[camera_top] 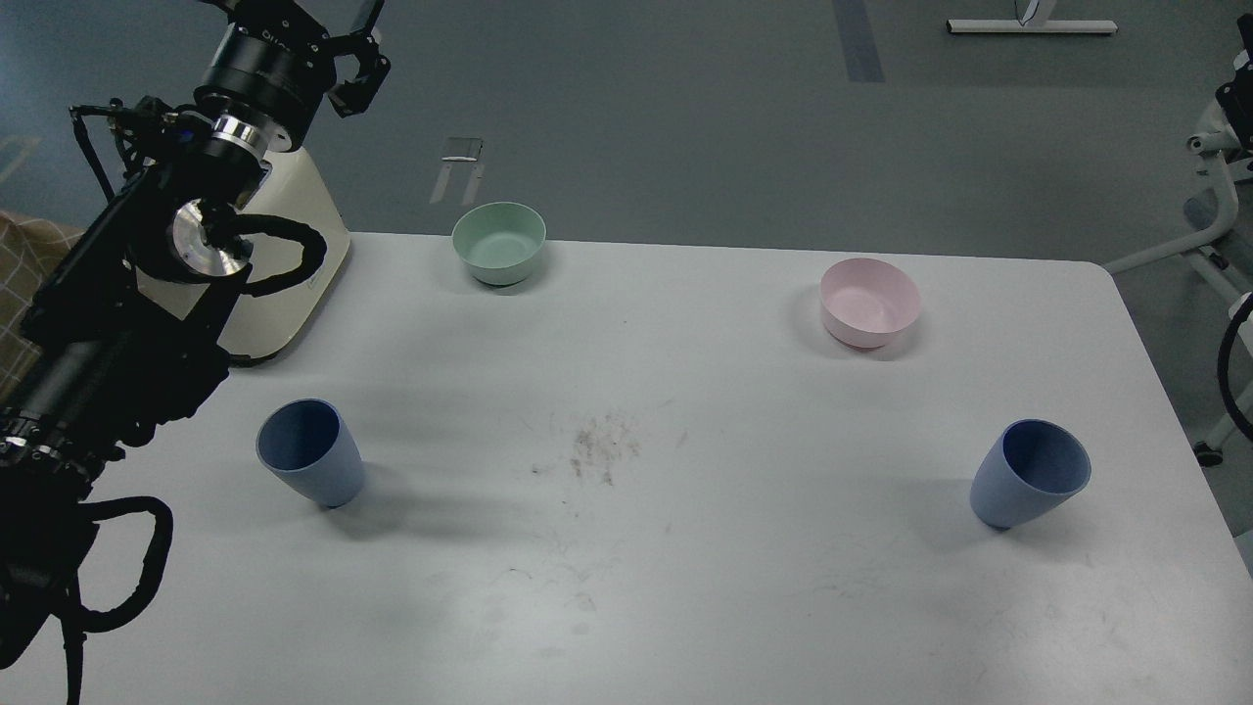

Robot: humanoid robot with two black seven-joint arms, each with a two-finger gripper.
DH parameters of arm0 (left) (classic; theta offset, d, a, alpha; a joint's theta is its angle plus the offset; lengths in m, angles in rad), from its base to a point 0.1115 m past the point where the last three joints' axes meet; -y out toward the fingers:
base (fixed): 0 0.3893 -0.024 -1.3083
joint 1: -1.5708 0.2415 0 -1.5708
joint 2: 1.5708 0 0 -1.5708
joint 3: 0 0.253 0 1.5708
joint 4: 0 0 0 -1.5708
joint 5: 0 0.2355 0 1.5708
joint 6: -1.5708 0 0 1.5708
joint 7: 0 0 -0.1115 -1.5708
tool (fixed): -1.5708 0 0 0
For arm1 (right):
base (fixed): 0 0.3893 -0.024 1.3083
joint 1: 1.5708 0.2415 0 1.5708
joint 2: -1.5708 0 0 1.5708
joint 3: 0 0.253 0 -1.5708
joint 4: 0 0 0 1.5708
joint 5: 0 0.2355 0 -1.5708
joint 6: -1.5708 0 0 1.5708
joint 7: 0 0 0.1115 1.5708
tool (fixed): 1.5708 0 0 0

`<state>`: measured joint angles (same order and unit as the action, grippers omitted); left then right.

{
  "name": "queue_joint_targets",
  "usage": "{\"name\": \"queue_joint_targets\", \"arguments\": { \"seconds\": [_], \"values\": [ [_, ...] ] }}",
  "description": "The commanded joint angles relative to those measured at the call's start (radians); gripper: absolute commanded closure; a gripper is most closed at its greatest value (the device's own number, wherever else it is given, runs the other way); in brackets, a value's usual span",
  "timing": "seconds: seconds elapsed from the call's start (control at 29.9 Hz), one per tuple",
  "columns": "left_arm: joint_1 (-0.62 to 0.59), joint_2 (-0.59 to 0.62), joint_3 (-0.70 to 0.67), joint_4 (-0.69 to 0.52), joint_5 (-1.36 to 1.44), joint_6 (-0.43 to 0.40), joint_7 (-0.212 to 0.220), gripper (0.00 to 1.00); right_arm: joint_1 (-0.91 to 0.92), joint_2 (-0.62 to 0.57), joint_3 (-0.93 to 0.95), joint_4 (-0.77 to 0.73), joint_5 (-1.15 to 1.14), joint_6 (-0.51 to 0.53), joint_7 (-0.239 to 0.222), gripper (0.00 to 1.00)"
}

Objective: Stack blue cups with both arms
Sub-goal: 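Lower the left gripper onto the blue cup nearest the left arm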

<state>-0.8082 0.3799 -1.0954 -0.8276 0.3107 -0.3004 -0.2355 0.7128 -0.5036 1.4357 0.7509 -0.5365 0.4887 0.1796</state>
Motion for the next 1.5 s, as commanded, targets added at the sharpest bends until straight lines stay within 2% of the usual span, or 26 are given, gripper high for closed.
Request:
{"name": "queue_joint_targets", "arguments": {
  "seconds": [0.0,0.37,0.6,0.67,0.8,0.87,0.94,1.14,1.47],
  "values": [
    [-0.003,0.001,0.002,0.001,0.002,-0.002,0.004,0.02,0.002,0.002,0.0,-0.004,-0.031,0.0,0.0,0.0],
    [0.004,0.013,0.005,-0.007,0.008,-0.025,0.007,0.02,0.013,-0.003,0.038,-0.016,-0.01,0.0,-0.008,0.0],
    [0.073,0.204,0.11,-0.185,0.025,-0.039,-0.011,0.02,0.007,-0.003,0.038,-0.01,-0.01,0.0,-0.002,0.0],
    [0.102,0.301,0.12,-0.279,0.108,-0.031,-0.025,0.02,0.001,-0.003,0.037,-0.007,-0.01,0.0,-0.002,0.0],
    [0.159,0.431,0.123,-0.418,0.27,-0.039,-0.025,0.02,-0.012,-0.004,0.035,-0.004,-0.01,0.0,0.0,0.0],
    [0.225,0.516,0.123,-0.51,0.42,-0.039,-0.027,0.03,-0.029,-0.007,0.037,-0.002,-0.01,0.0,0.0,0.0],
    [0.26,0.556,0.123,-0.537,0.564,-0.037,-0.025,0.03,-0.032,-0.013,0.04,-0.002,-0.01,0.0,0.0,0.0],
    [0.36,0.617,0.124,-0.576,0.962,-0.037,-0.028,0.03,-0.033,-0.018,0.064,-0.004,-0.01,0.0,0.004,0.0],
    [0.442,0.698,0.137,-0.732,1.285,-0.037,-0.028,0.1,-0.036,-0.029,0.089,-0.002,-0.008,0.0,0.004,0.0]
  ]
}}
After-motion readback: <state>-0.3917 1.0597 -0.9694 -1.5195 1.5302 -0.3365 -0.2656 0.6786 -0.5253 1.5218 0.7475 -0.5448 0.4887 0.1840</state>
